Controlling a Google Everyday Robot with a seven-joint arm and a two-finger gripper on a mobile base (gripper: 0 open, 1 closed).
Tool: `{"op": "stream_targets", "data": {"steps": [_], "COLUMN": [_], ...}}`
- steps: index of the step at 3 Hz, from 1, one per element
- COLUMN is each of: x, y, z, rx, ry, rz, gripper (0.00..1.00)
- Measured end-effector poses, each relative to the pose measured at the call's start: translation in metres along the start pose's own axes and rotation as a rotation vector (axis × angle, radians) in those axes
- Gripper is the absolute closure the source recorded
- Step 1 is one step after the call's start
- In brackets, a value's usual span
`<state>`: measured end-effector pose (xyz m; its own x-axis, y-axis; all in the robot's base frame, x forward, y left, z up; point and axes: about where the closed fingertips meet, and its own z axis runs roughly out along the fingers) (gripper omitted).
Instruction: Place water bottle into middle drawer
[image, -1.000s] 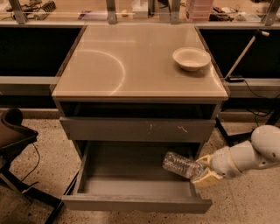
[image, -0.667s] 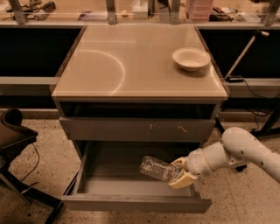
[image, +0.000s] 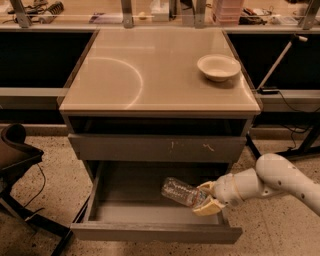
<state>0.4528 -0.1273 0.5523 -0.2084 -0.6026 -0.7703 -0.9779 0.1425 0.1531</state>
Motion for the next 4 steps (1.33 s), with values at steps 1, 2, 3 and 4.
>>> {"op": "stream_targets", "data": {"steps": [1, 2, 3, 4], "x": [0.019, 0.025, 0.027, 0.036], "y": [-0.003, -0.035, -0.054, -0.061], "z": [0.027, 0.047, 0.046, 0.063], "rx": [0.115, 0.259, 0.332, 0.301], "ry": [-0.087, -0.188, -0.196, -0.192], "rz": [0.028, 0.057, 0.069, 0.021], "gripper": [1.0, 1.0, 1.0, 1.0]}}
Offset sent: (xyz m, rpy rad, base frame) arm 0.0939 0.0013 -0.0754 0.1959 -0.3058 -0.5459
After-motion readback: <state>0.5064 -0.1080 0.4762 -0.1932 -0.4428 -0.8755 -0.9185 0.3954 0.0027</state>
